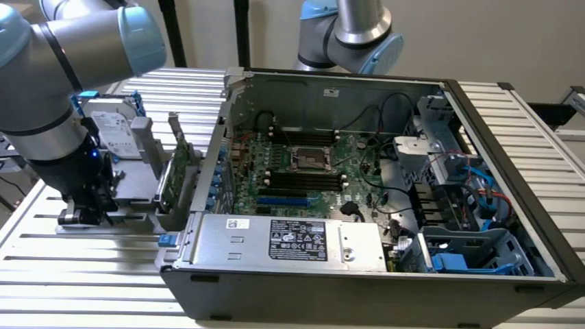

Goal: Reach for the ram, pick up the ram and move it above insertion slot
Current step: 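Pick up the ram and move it above insertion slot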

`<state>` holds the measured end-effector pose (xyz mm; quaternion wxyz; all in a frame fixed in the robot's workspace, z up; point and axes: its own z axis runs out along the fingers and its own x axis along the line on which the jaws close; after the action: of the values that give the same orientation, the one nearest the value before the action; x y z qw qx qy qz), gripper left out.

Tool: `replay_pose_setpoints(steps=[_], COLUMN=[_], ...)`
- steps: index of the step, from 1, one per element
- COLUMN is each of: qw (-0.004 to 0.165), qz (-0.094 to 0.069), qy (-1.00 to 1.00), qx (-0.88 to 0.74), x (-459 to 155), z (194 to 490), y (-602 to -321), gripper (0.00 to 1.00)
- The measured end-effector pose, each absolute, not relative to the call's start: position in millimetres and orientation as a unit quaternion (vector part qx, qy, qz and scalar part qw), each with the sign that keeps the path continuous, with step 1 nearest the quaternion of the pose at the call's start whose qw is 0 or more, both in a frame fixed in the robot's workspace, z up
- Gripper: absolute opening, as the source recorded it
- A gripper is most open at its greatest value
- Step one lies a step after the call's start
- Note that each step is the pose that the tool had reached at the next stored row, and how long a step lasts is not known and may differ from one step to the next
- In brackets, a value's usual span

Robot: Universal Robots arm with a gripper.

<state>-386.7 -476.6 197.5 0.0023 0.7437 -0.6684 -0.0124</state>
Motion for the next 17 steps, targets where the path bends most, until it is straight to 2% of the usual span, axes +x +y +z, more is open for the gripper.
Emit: replay_pose_setpoints(steps=[6,7,8,10,17], qw=[0.003,0.003,0.003,0.003,0.003], qz=[-0.013,-0.013,-0.013,-0.013,-0.013], qy=[-0.671,-0.671,-0.671,-0.671,-0.674], qx=[0.741,0.741,0.741,0.741,0.739], x=[-386.7,-386.7,-386.7,-386.7,-386.7], z=[196.9,196.9,196.9,197.0,197.0], y=[-476.0,-476.0,-476.0,-476.0,-476.0], gripper=[0.35,0.28,0.28,0.16,0.14])
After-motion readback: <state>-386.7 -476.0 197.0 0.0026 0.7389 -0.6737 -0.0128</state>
